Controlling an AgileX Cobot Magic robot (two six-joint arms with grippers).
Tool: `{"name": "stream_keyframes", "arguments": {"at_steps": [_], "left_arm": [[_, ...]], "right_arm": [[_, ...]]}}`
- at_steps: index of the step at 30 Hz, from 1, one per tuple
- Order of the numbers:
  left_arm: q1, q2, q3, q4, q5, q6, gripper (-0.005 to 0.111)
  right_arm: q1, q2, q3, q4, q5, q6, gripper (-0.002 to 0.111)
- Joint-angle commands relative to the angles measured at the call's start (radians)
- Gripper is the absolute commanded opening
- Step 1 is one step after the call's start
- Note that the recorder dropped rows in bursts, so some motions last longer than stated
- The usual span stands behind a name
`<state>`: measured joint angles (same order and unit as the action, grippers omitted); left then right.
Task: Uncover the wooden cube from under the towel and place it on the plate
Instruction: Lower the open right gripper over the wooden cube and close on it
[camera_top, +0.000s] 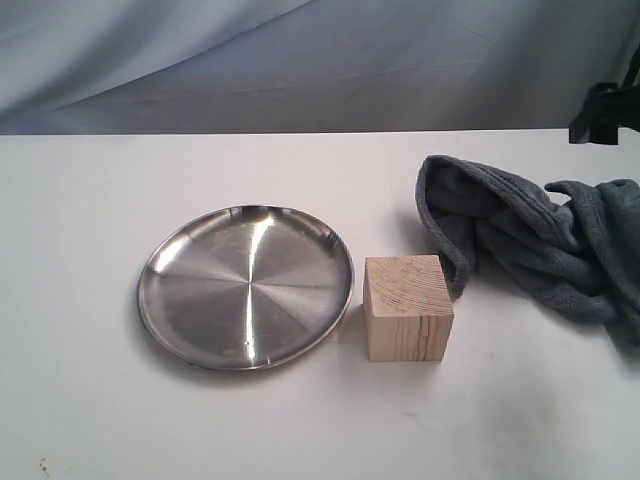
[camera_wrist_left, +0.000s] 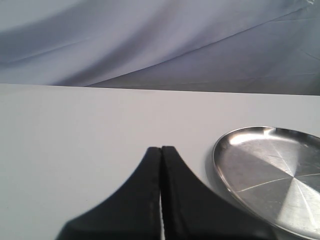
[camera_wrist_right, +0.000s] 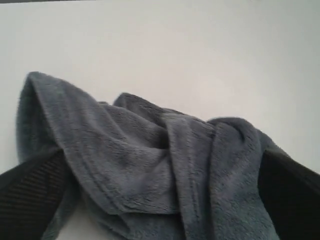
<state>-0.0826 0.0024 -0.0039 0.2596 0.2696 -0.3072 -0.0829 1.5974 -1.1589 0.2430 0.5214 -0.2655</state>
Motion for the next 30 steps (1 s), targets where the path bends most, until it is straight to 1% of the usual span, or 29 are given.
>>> {"name": "stream_keyframes", "arguments": {"at_steps": [1,4,7,9,12,18,20,22,25,26,30], "left_arm": [[0.003,-0.002,0.004,-0.008,-0.012,-0.002,0.000],[0.003,-0.002,0.004,-0.008,-0.012,-0.002,0.000],[0.003,-0.002,0.004,-0.008,-0.012,-0.002,0.000],[0.003,-0.002,0.004,-0.008,-0.012,-0.002,0.000],[0.003,-0.002,0.004,-0.008,-0.012,-0.002,0.000],[0.003,-0.002,0.004,-0.008,-0.012,-0.002,0.000],[0.003,-0.002,0.004,-0.008,-0.012,-0.002,0.000],[0.003,-0.002,0.004,-0.008,-0.012,-0.002,0.000],[0.003,-0.002,0.004,-0.008,-0.012,-0.002,0.000],[0.003,-0.002,0.004,-0.008,-0.012,-0.002,0.000],[0.003,-0.002,0.004,-0.008,-0.012,-0.002,0.000]], "right_arm": [[0.117,-0.025,-0.007,0.012,-0.006,-0.132,0.095],[0.204,-0.020,-0.007,0.022,0.035,-0.225,0.095],[0.281,-0.020,-0.007,0.075,0.083,-0.319,0.095],[0.323,-0.020,-0.007,0.112,0.101,-0.321,0.097],[0.390,-0.020,-0.007,0.126,0.108,-0.321,0.105],[0.511,-0.020,-0.007,0.121,0.124,-0.363,0.105],[0.540,-0.020,-0.007,0.117,0.145,-0.408,0.105],[0.565,-0.020,-0.007,0.117,0.184,-0.503,0.105],[0.589,-0.020,-0.007,0.117,0.279,-0.777,0.105],[0.597,-0.020,-0.007,0.117,0.284,-0.808,0.105],[0.594,-0.019,-0.007,0.101,0.227,-0.813,0.105]]}}
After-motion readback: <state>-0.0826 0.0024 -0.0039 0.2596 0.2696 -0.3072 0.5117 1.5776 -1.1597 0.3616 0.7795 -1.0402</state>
